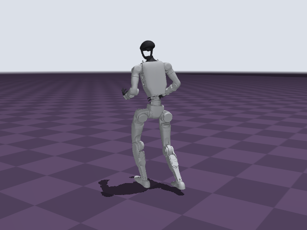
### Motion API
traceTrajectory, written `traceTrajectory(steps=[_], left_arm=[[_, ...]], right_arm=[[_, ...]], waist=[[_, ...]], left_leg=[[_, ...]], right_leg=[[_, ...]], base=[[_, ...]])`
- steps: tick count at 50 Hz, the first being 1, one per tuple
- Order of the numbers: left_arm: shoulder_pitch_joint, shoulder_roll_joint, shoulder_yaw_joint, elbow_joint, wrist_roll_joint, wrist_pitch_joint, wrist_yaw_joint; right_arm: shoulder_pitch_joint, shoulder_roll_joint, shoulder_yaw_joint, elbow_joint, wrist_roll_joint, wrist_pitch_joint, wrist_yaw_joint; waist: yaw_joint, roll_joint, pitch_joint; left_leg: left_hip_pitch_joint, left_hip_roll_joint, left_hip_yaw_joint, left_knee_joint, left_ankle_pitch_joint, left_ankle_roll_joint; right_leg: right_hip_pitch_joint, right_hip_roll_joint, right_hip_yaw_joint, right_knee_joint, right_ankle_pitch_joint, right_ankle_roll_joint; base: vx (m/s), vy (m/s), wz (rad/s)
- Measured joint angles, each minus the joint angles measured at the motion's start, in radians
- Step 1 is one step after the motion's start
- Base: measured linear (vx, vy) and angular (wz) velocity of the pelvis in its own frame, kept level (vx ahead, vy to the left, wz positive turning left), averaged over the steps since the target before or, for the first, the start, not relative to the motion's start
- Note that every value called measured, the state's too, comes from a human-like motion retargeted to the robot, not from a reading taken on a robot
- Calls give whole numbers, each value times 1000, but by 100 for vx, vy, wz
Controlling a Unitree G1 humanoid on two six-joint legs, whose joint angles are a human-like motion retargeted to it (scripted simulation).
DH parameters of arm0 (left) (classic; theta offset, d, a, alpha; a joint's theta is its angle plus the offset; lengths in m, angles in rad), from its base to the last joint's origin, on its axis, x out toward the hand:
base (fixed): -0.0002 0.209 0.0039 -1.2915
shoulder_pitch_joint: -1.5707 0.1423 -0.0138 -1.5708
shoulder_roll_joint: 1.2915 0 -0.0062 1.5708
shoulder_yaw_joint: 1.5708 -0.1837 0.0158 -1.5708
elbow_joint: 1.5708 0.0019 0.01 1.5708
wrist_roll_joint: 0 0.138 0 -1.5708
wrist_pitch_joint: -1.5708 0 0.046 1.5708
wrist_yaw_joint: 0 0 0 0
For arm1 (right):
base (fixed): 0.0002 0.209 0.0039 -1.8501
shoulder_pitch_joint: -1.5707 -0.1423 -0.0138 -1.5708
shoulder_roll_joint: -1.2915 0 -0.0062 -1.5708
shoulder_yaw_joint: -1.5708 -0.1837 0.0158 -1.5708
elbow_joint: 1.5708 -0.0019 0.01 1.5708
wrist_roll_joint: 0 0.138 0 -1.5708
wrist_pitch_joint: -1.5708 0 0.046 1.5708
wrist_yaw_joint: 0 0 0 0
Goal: Dance
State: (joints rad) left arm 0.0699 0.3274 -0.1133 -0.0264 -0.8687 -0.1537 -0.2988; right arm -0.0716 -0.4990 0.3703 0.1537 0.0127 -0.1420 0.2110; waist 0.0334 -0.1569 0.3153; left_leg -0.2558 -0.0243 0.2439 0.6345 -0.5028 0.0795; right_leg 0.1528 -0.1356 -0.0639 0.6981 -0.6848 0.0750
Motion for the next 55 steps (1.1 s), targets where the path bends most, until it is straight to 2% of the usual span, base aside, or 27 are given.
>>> traceTrajectory(steps=[5,7,8,9,11,13,17,20,23,26,32,36,40,45,48,51,55], left_arm=[[-42,13,69,-14,37,-62,87],[-80,24,91,-26,61,-86,134],[-98,30,100,-35,72,-97,156],[-109,37,105,-45,83,-107,173],[-130,57,112,-66,108,-126,206],[-156,80,112,-87,136,-142,239],[-212,120,89,-105,193,-157,289],[-229,135,55,-97,218,-154,292],[-236,133,10,-70,219,-143,272],[-221,118,-42,-37,204,-125,228],[-160,76,-143,34,142,-80,119],[-97,52,-167,41,87,-54,72],[-43,44,-127,-14,51,-54,72],[-18,61,-4,-160,33,-109,138],[-39,84,75,-263,48,-152,215],[-68,101,127,-326,88,-187,273],[-120,109,174,-365,137,-219,337]], right_arm=[[-38,-34,23,-44,38,-1,30],[-73,-51,26,-83,75,1,35],[-90,-58,26,-104,94,2,36],[-103,-62,27,-124,109,-1,34],[-130,-69,28,-166,141,-7,27],[-163,-79,26,-208,178,-14,16],[-246,-98,18,-271,269,-26,-10],[-293,-97,23,-298,333,-40,-32],[-332,-88,36,-307,406,-50,-43],[-348,-69,52,-312,474,-55,-42],[-343,-13,78,-310,625,-55,-9],[-326,27,81,-310,718,-57,6],[-307,27,58,-350,773,-69,-5],[-300,-69,13,-481,766,-96,-32],[-331,-173,-14,-568,723,-103,-63],[-371,-265,-31,-617,657,-109,-91],[-437,-360,-50,-628,579,-114,-137]], waist=[[-1,-59,-6],[-12,-91,-5],[-20,-107,-4],[-24,-116,-3],[-31,-119,1],[-41,-111,6],[-76,-92,13],[-100,-74,14],[-118,-41,16],[-128,-9,17],[-109,67,15],[-75,108,17],[-46,130,21],[-23,138,22],[-17,128,19],[-16,112,6],[-21,118,-18]], left_leg=[[32,-95,-4,-4,-23,52],[42,-145,-8,-20,-23,77],[43,-168,-12,-23,-23,88],[44,-176,-15,-11,-32,94],[45,-173,-25,26,-57,102],[45,-171,-37,58,-82,110],[54,-195,-70,79,-106,122],[74,-200,-96,84,-120,117],[104,-190,-129,73,-134,107],[132,-177,-163,64,-149,96],[187,-137,-230,32,-171,76],[220,-113,-258,39,-196,69],[242,-103,-277,77,-233,67],[261,-94,-288,159,-294,73],[287,-100,-292,171,-319,75],[302,-99,-285,197,-341,69],[291,-36,-225,244,-321,33]], right_leg=[[-51,-83,29,204,68,63],[-93,-105,63,322,207,125],[-114,-99,87,386,322,171],[-134,-90,96,444,395,187],[-176,-70,96,550,473,187],[-228,-63,99,642,498,187],[-345,-82,126,766,436,178],[-425,-89,130,781,350,120],[-493,-61,135,707,290,78],[-543,-18,151,573,256,64],[-586,108,220,216,306,89],[-596,157,242,89,368,113],[-616,175,235,104,422,142],[-638,165,196,186,456,160],[-632,135,162,216,417,145],[-620,114,132,246,329,114],[-599,120,85,236,258,82]], base=[[18,16,19],[16,15,32],[15,9,33],[15,3,25],[16,2,14],[18,9,18],[19,12,36],[21,3,35],[23,1,37],[24,-1,42],[22,-3,38],[18,-6,22],[18,-10,12],[21,-12,4],[26,-13,3],[28,-12,2],[28,-10,12]])
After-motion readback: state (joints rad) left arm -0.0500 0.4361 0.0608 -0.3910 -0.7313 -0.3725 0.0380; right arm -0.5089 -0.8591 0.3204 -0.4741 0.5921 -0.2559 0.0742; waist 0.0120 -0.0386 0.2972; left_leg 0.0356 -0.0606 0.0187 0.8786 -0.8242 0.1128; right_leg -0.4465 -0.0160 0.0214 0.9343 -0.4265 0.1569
